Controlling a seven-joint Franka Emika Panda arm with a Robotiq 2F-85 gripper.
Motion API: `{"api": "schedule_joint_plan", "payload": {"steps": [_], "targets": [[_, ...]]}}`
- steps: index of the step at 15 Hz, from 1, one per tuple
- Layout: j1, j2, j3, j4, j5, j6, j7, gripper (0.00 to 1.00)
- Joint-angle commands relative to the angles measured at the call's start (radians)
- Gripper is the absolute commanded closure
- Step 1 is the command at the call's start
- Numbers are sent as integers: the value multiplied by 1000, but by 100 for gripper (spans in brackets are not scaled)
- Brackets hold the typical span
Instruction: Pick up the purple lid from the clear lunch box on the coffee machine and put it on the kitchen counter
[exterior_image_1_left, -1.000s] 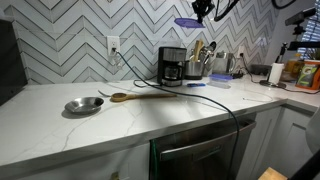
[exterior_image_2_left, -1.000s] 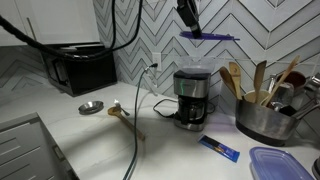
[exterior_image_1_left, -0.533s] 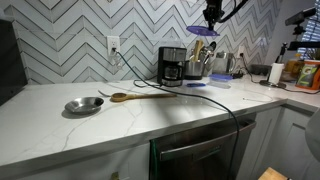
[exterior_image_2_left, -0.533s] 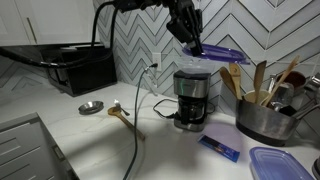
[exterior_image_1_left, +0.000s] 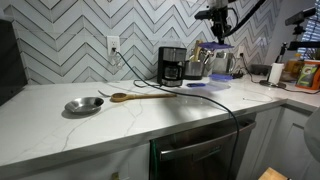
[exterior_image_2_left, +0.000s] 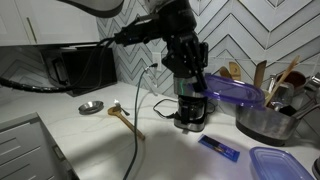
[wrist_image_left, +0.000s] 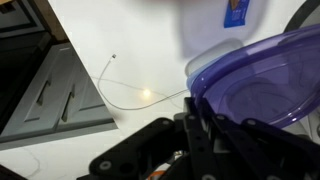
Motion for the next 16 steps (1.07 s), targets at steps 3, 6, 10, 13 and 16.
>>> {"api": "schedule_joint_plan", "payload": {"steps": [3, 6, 10, 13, 16], "targets": [[6, -45, 35, -185, -22, 43, 38, 98], [4, 0, 40, -133, -26, 15, 28, 92], [3, -12, 41, -141, -26, 16, 28, 92], [8, -27, 49, -178, -53, 26, 42, 98], [4, -62, 55, -280, -109, 56, 127, 98]]}}
